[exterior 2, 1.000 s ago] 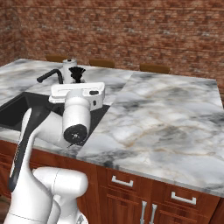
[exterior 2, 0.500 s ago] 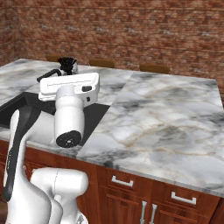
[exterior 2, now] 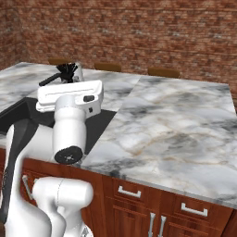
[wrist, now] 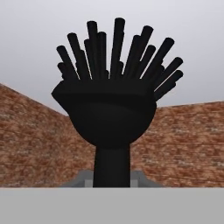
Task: Grab the spray bottle from the cabinet, then place it next to the cutting board for sanitizing. Then grab the dish brush from the countertop next to the sink and place it next to the cutting board.
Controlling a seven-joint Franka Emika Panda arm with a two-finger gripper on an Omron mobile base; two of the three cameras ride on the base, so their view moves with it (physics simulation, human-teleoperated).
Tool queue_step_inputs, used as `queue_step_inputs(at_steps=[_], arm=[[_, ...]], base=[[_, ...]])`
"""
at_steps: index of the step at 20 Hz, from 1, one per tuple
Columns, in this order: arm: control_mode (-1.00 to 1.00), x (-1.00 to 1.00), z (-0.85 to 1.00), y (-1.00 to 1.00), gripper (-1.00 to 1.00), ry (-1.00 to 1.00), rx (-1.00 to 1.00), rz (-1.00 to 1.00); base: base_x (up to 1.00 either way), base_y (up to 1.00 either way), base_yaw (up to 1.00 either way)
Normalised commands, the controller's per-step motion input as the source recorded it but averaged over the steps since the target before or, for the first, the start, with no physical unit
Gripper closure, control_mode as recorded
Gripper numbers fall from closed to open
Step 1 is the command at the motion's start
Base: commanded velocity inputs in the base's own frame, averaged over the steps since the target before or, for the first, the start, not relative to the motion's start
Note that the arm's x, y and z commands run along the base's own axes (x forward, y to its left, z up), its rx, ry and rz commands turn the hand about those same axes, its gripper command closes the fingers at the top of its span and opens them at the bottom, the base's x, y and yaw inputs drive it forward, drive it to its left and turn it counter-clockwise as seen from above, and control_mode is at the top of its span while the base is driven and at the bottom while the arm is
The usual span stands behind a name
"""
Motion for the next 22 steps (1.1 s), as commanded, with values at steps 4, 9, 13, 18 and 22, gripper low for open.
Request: queue_step_inputs(at_steps=[4, 9, 13, 18, 22], arm=[[-1.00, -0.33, 0.13, 0.00, 1.00, -0.02, 0.00, 0.00], [-1.00, -0.25, 0.07, 0.00, 1.00, -0.01, 0.00, 0.00], [-1.00, -0.33, 0.04, 0.00, 1.00, -0.05, 0.00, 0.00], [1.00, -0.32, 0.01, -0.03, 1.00, -0.04, 0.00, 0.00], [1.00, 0.00, 0.00, 0.00, 1.00, 0.00, 0.00, 0.00]], base=[[0.00, 0.00, 0.00], [0.00, 0.00, 0.00], [0.00, 0.00, 0.00], [-0.28, -0.17, 0.00], [-0.77, -0.70, -0.04]])
